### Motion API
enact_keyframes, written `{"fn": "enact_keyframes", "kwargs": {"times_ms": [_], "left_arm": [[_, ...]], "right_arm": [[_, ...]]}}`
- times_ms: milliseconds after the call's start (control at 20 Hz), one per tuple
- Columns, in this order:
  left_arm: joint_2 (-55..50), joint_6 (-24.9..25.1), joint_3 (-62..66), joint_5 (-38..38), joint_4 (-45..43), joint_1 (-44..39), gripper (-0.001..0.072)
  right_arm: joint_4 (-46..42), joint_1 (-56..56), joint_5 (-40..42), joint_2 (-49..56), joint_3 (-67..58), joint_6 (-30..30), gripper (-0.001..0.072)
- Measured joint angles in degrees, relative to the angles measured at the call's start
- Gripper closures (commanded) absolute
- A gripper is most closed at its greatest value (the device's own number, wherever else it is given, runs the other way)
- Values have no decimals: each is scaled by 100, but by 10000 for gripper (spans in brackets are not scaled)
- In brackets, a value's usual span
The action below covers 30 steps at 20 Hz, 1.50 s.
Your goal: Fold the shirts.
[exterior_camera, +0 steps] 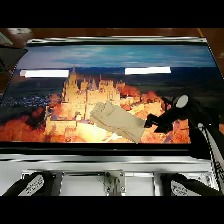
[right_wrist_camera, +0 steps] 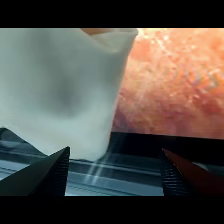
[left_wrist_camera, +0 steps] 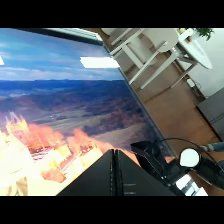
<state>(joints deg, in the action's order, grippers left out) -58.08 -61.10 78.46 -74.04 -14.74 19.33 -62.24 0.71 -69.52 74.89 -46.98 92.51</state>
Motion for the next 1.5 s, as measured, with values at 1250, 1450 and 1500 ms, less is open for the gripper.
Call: {"fn": "enact_keyframes", "kwargs": {"times_ms": [1250, 1450, 1500], "left_arm": [[0, -308, 0, -197, -330, -4, 675], [20, -553, 0, -680, -332, -4, 675], [26, -584, 0, -811, -332, -4, 675]], "right_arm": [[3008, -2629, 1659, -938, -1364, -2151, 653], [2551, -3952, 1718, -960, -1550, -2057, 653], [2461, -4238, 1803, -962, -1569, -2050, 653]]}}
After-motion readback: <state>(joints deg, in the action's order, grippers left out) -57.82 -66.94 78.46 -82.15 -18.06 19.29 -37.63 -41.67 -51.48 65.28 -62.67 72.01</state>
